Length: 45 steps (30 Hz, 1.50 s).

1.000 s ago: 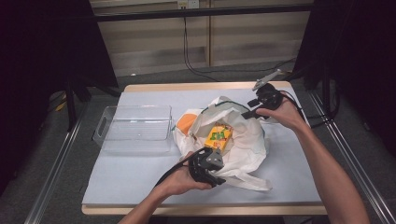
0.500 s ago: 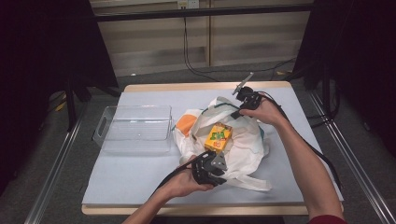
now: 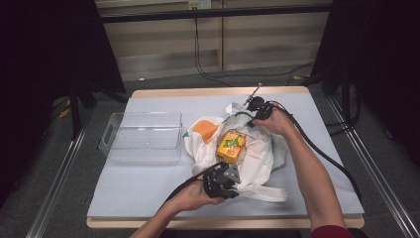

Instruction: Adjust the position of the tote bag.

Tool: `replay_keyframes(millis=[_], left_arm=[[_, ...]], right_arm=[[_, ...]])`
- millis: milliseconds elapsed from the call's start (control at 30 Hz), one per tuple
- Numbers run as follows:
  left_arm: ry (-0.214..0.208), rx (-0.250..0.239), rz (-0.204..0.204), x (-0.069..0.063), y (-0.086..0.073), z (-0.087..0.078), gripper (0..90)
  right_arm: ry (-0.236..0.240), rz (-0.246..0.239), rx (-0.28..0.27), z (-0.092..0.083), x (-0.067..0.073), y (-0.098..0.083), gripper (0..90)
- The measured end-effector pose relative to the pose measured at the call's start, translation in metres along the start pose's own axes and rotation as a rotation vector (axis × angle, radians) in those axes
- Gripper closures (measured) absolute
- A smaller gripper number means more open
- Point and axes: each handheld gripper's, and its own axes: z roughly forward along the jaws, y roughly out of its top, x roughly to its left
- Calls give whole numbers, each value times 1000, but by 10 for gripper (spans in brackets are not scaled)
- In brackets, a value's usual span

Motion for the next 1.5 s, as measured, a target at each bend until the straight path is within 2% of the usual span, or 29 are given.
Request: replay_keyframes(millis=[67,100,167,200,233,267,433,467,533,567,600,633,700,767,833,900,933,967,1000,1067,1133,1167,1200,1300,1333,1400,1500], left_arm=[[-21,-19,-12,4,-2,0,851],[-31,-22,-22,6,-2,-2,845],[-42,-40,-37,9,-3,-3,817],[-45,-41,-35,9,-3,-3,797],[-50,-49,-40,10,-4,-4,788],[-52,-50,-49,10,-4,-5,761],[-20,-90,-68,15,-6,-16,627],[-14,-111,-70,16,-7,-18,615],[-23,-124,-82,17,-7,-22,603],[-13,-128,-77,18,-8,-25,597],[-16,-107,-77,19,-7,-30,584],[-16,-146,-92,19,-8,-31,579],[-10,-159,-98,20,-8,-34,546],[10,-187,-105,21,-9,-40,525],[20,-203,-107,22,-10,-45,531],[14,-215,-128,25,-11,-50,539],[30,-228,-136,28,-12,-54,555],[49,-208,-130,31,-12,-59,582],[57,-210,-132,33,-12,-62,593],[73,-229,-156,40,-14,-70,618],[94,-231,-146,47,-19,-77,665],[106,-232,-151,51,-22,-81,674],[113,-241,-177,55,-25,-83,678],[155,-250,-215,68,-31,-91,656],[173,-254,-240,72,-31,-93,629],[196,-264,-254,80,-29,-96,560],[221,-226,-259,94,-25,-93,531]], right_arm=[[-15,-20,-11,-1,4,-1,834],[-9,-12,-23,-2,5,-2,796],[-10,-24,-37,-6,7,-4,698],[-3,-24,-62,-10,5,-6,637],[17,-11,-72,-13,4,-7,594],[33,6,-112,-19,4,-9,537],[52,23,-205,-47,5,-22,404],[39,12,-212,-51,6,-25,391],[17,-14,-202,-57,11,-31,382],[-8,-23,-205,-60,15,-35,382],[-4,-23,-227,-63,17,-39,379],[11,-18,-245,-65,18,-43,368],[7,-18,-258,-69,23,-51,361],[28,-15,-284,-73,26,-57,366],[47,-51,-295,-77,32,-63,369],[41,-66,-290,-81,40,-68,377],[34,-72,-291,-83,42,-69,387],[57,-75,-310,-85,46,-72,396],[60,-81,-316,-88,50,-75,420],[68,-102,-317,-89,57,-80,447],[88,-126,-299,-88,64,-85,498],[91,-138,-286,-87,67,-87,519],[98,-151,-266,-85,71,-89,532],[95,-163,-249,-81,79,-94,539],[88,-168,-252,-81,83,-94,539],[122,-177,-271,-82,88,-94,540],[165,-223,-244,-79,105,-93,538]])
